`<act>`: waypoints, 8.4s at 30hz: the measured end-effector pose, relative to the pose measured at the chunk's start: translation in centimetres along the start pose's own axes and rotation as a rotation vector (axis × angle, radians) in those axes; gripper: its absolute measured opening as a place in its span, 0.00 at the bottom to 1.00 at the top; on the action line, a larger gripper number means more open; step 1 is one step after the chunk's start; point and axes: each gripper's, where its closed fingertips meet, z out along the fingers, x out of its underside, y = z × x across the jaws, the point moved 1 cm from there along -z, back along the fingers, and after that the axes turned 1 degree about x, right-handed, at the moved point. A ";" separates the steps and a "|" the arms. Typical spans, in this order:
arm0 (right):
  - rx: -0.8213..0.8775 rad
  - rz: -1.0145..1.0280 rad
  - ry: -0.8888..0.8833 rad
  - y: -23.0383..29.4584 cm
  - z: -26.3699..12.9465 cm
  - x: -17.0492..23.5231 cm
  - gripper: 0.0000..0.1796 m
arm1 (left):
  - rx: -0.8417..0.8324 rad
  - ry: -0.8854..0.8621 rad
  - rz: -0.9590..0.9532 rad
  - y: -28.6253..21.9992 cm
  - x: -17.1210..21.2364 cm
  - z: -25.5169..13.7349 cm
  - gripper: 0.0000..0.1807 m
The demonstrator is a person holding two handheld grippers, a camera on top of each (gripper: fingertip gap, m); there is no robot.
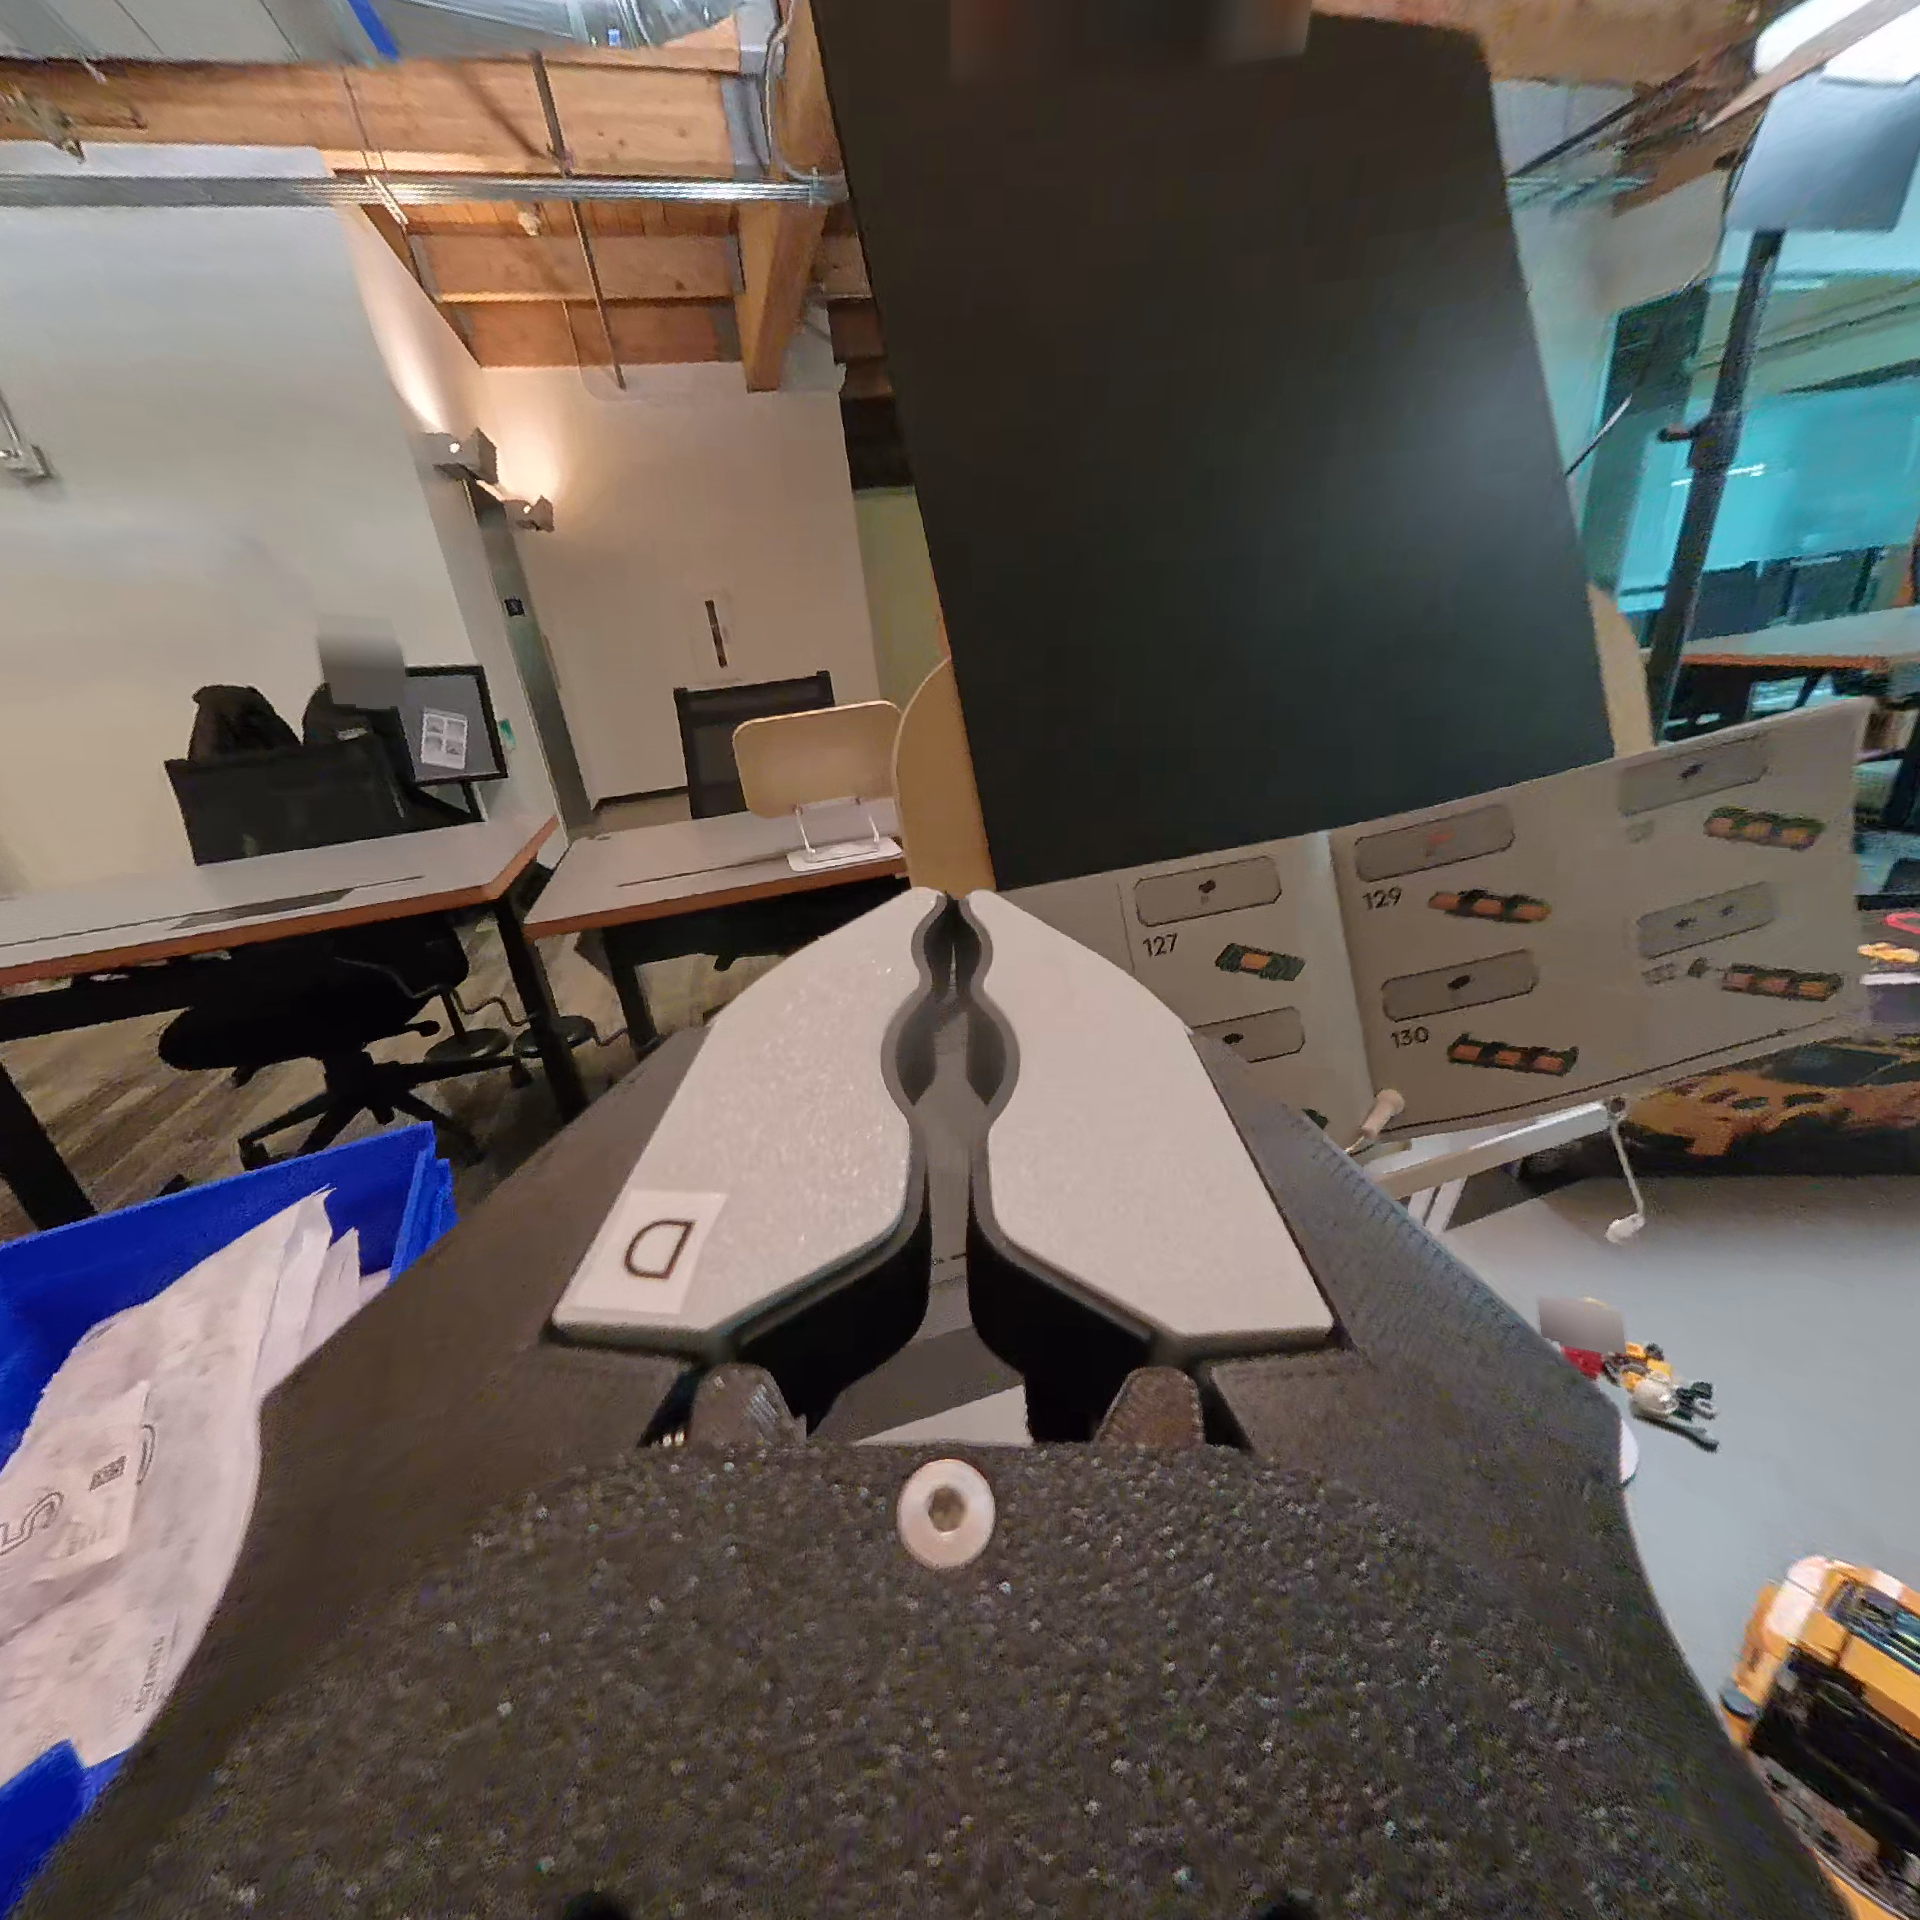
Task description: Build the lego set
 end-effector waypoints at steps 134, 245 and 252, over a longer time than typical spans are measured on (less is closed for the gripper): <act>0.038 0.025 0.092 -2.1 -4.1 0.4 0.10 | 0.658 0.192 -0.083 -20.4 13.2 -9.8 0.00; -0.079 -0.072 0.187 -1.3 -4.7 3.3 0.02 | 1.078 0.823 0.082 -27.5 21.4 -12.0 0.23; -0.161 -0.136 0.335 -0.3 -4.7 5.3 0.06 | 0.817 0.789 0.009 -22.3 24.1 -8.1 0.37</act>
